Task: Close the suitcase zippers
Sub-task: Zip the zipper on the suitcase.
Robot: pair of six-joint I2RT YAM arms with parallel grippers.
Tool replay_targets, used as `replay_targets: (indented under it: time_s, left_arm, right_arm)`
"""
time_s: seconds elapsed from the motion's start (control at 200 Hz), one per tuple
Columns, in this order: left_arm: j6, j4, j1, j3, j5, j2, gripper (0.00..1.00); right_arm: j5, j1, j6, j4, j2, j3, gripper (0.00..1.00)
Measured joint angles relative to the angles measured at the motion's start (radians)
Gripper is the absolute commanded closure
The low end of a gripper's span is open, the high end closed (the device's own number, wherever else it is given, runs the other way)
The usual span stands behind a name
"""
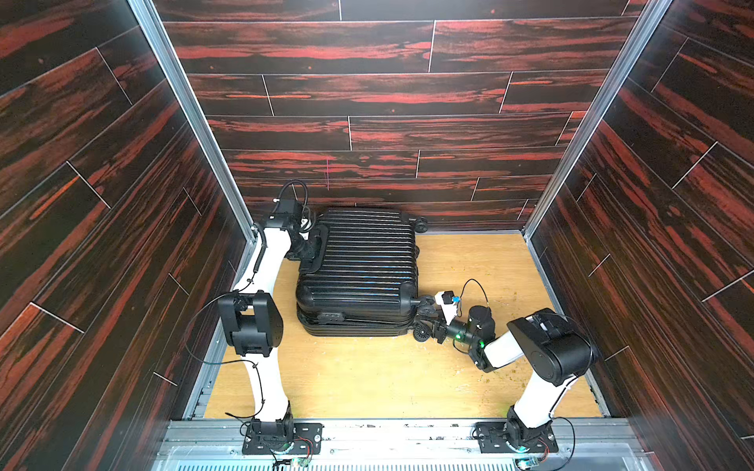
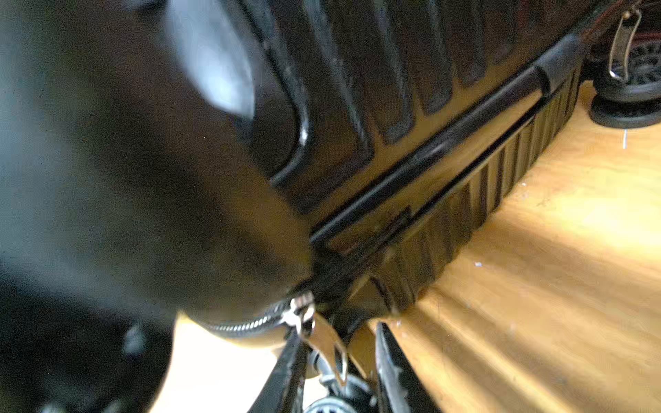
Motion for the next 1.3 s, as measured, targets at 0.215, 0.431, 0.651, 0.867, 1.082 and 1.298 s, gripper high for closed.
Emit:
replay_targets:
  time_s: [0.215, 0.431, 0.651, 0.867, 1.082, 1.298]
  left_arm:
    - [0.000, -0.003, 0.008, 0.002, -0.001, 0.000, 0.75]
    - [0.000, -0.008, 0.012, 0.005, 0.000, 0.000, 0.75]
    - [0.001, -0.010, 0.014, 0.008, 0.012, 0.002, 0.72]
    - [-0.016, -0.008, 0.024, 0.048, 0.031, -0.003, 0.34]
    - [0.000, 0.084, -0.016, -0.054, -0.008, -0.186, 0.25]
    - [0.182, 0.383, -0.272, -0.502, 0.035, -0.629, 0.24]
  right_arm:
    - [-0.008, -0.001, 0.003, 0.002, 0.032, 0.034, 0.74]
    - [-0.034, -0.001, -0.002, 0.012, 0.041, 0.040, 0.82]
    - [-0.068, -0.002, -0.005, 0.025, 0.042, 0.037, 0.99]
    - [-0.076, 0.000, -0.003, 0.040, 0.042, 0.021, 1.00]
    - [-0.076, 0.000, 0.013, 0.057, 0.041, 0.010, 1.00]
    - [-0.081, 0.000, 0.053, 0.042, 0.024, 0.006, 1.00]
